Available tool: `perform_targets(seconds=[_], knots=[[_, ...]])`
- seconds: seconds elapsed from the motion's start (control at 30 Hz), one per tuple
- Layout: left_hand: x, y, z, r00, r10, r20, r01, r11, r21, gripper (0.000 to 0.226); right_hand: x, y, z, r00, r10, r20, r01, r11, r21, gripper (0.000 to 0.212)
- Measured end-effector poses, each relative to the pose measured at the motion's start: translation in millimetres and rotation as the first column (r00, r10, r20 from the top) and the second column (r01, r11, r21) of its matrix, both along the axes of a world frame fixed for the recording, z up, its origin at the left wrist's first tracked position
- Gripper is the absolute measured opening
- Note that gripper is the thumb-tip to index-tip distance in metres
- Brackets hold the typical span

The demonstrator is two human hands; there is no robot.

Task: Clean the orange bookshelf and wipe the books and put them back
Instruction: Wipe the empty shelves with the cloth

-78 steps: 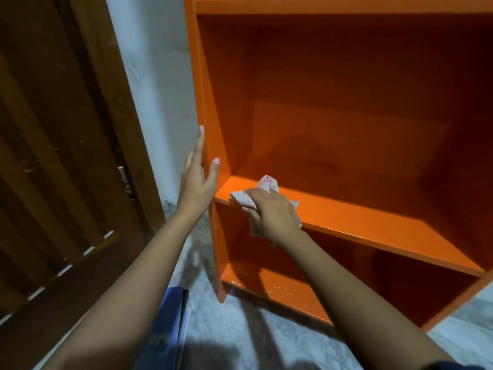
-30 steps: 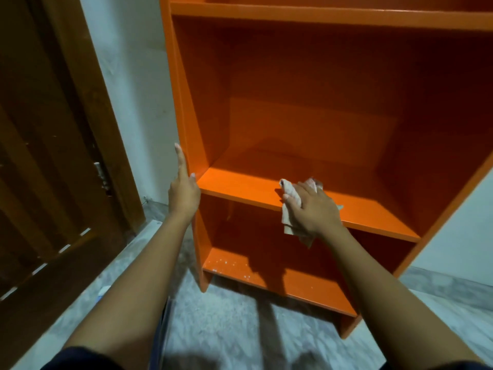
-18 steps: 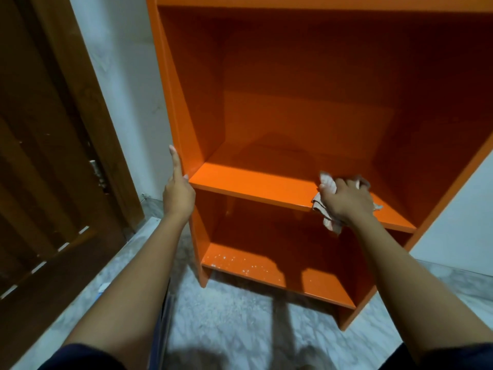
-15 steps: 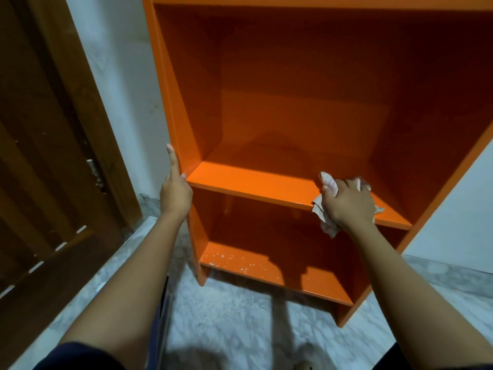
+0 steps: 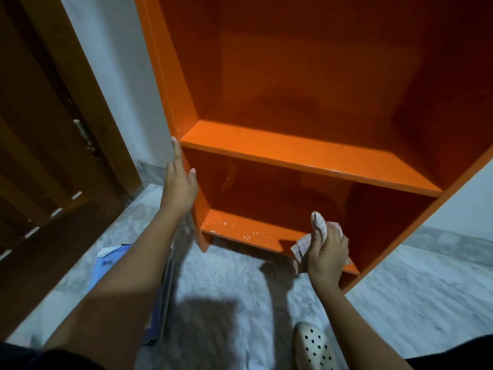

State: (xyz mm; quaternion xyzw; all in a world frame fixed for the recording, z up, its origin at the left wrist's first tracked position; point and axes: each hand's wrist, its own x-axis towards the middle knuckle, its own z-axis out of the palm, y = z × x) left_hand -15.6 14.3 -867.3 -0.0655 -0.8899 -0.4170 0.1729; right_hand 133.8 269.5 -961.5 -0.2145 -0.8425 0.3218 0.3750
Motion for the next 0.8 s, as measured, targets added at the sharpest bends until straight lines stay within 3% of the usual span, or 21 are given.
perform_targets(seconds=[0.1,0.2,0.33,0.4,0.57,0.8], knots=[[-7,-2,-31,1.000,-0.016,-0.019,0.016,1.000,-0.007,0.071,-9,27,-46,0.973,-0.149,0.176,0.164,0.984,-0.069,0.033],[-14,2,-58,0.999,-0.021,-0.029,0.022,0.999,0.033,0.068,-22,53,-78,0.837,-0.288,0.465,0.361,0.930,-0.073,0.038],[-23,4,-86,1.000,-0.013,-0.022,0.015,0.995,0.098,0.061,-38,58,-125,0.688,-0.195,0.700,0.176,0.979,0.100,0.053],[-25,4,-94,1.000,0.004,-0.028,-0.001,0.995,0.099,0.060,-52,44,-142,0.655,-0.188,0.732,0.096,0.981,0.167,0.057],[-28,-4,-98,1.000,-0.013,-0.026,0.015,0.997,0.076,0.062,-84,4,-147,0.704,-0.164,0.691,-0.036,0.964,0.265,0.062],[-27,-11,-96,0.999,-0.046,-0.014,0.047,0.997,0.066,0.063,-114,-47,-155,0.713,-0.029,0.700,-0.240,0.928,0.283,0.059]])
